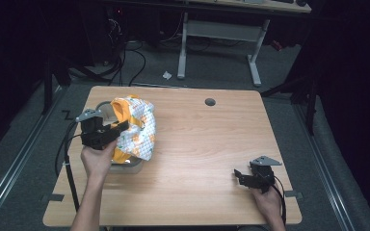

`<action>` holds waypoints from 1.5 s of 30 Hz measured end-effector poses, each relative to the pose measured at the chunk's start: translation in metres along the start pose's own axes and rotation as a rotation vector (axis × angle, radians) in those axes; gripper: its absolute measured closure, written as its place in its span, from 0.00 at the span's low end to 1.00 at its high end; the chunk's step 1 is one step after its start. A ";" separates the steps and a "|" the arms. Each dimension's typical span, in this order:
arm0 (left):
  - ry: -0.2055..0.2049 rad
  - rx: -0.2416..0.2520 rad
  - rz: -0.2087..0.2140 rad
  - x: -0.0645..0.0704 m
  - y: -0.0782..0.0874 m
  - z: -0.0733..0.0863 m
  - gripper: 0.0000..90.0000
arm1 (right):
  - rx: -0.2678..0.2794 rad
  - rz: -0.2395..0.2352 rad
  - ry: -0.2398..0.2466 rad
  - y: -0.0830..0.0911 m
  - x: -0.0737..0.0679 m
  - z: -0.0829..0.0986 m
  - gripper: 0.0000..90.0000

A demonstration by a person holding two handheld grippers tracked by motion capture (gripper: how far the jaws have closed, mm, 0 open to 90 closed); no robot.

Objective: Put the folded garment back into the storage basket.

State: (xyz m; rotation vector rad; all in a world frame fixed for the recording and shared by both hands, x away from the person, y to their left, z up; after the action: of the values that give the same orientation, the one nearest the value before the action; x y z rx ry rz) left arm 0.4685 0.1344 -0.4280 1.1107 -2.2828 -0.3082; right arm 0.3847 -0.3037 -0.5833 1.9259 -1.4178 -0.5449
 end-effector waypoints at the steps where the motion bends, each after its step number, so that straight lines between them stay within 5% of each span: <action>1: 0.000 -0.004 -0.003 -0.001 0.000 0.001 0.85 | 0.000 0.000 0.001 0.000 0.000 0.000 0.27; 45: 0.057 -0.161 -0.142 -0.067 -0.031 0.038 0.84 | 0.000 0.001 0.000 0.000 0.000 0.000 0.27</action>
State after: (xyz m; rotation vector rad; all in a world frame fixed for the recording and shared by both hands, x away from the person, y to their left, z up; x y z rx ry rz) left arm 0.4992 0.1656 -0.4987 1.1846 -2.0933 -0.5013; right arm 0.3847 -0.3038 -0.5833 1.9253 -1.4180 -0.5442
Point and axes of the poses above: each handheld gripper's, and its own axes: y roughly backward along the jaws, z roughly out of its underside, x roughly to its right, the point moved 9 cm from there along -y, roughly forward along the jaws, and after that the axes turned 4 degrees about z, right-handed, at the moved point
